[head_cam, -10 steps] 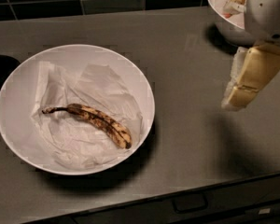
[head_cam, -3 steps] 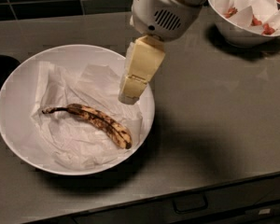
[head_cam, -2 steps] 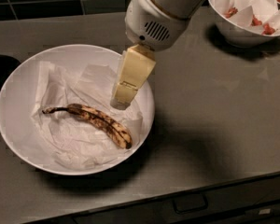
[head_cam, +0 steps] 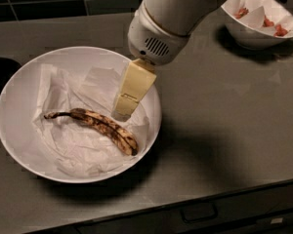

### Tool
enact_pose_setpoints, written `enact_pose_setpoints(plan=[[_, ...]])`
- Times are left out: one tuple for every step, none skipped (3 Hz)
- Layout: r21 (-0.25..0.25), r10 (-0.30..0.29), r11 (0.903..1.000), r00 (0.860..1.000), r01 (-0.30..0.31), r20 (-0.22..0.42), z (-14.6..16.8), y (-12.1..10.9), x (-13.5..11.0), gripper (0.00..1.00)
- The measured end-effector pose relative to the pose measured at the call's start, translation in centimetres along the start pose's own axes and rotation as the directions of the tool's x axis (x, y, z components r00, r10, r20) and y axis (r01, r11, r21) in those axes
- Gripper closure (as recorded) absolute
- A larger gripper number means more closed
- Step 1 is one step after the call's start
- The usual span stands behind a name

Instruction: Pick banana from white bowl

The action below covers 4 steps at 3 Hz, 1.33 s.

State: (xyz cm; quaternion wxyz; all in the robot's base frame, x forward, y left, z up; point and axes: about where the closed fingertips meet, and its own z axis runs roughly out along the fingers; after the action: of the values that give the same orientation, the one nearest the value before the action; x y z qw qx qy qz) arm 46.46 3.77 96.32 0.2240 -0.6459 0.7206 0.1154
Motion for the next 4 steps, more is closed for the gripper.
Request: enact_pose_setpoints(plan=[[-0.001,-0.026,0.9997,1.0,0.026,0.013,0.0,1.2,-1.2,0.0],[-0.005,-0.055,0.9985,0.998,0.055,0.043,0.3,3.5,-3.0,0.0],[-0.01,-0.084,0.9964,0.994,0.085,0.074,0.5,6.0,-4.9,0.0],[-0.026,-0.109,0.9934,0.99,0.112,0.092,0.8,8.0,-6.4,0.0]])
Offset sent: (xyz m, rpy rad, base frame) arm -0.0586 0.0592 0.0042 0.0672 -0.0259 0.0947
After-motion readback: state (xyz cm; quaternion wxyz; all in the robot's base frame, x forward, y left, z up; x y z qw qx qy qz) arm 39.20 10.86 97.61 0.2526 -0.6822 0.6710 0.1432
